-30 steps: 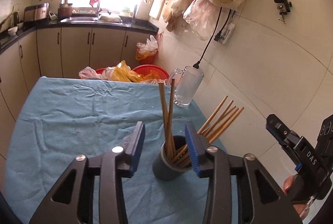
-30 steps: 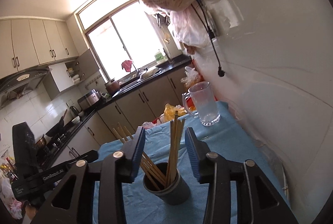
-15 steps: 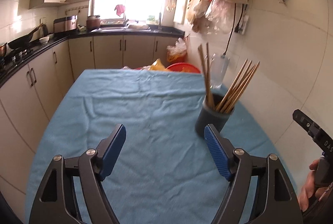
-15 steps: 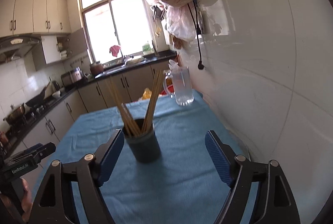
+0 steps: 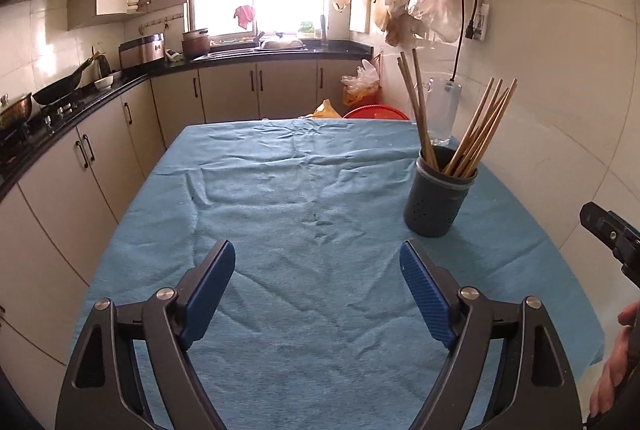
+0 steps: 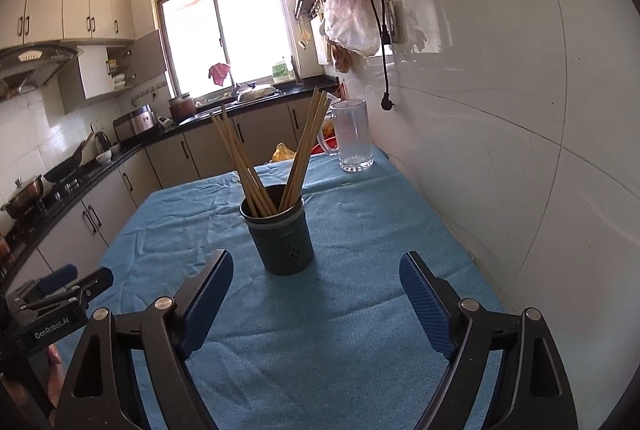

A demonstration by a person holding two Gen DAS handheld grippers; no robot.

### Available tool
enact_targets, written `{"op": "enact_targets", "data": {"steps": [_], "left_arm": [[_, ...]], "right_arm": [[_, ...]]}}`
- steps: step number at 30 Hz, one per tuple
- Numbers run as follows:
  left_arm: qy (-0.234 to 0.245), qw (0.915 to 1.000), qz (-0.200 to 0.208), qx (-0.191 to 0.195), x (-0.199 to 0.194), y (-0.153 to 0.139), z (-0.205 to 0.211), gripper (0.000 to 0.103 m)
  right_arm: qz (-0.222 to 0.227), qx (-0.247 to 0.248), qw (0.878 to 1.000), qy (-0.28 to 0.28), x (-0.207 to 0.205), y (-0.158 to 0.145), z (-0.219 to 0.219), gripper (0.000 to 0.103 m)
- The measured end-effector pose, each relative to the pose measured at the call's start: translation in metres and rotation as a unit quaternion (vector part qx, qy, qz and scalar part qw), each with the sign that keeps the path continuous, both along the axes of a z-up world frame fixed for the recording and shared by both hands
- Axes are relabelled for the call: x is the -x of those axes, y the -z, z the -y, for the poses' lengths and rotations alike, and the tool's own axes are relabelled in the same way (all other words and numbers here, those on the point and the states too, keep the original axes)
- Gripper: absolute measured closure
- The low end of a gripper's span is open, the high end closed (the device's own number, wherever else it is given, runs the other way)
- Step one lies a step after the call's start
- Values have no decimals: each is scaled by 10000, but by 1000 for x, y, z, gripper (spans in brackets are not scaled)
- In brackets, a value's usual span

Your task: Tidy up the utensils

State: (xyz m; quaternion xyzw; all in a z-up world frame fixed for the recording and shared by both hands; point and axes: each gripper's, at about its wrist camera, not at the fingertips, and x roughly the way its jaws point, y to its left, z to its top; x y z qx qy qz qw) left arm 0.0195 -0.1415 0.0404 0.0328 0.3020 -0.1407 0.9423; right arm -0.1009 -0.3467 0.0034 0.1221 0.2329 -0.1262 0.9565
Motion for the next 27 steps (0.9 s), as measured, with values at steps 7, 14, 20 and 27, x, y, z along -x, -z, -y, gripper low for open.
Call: {"op": "enact_targets", "data": {"steps": [7,14,20,27], "left_arm": [[-114,9995,-35,-283,-2,6,-3,19],[-170,9994,-47,-311,-4,12,-8,17],[-211,9993,-134,-261,-7,18,-15,17],[-263,9992,-189,-217,-8,22,-22,17]], "right_arm": [[-223,-5,9998,-15,-8,8,-6,14],[-403,24,9991,-98,-17,16,-15,14],[-502,109,9985,-183,-20,18,-28,14],[-572,172,9978,-300,-25,20,-39,14]]}}
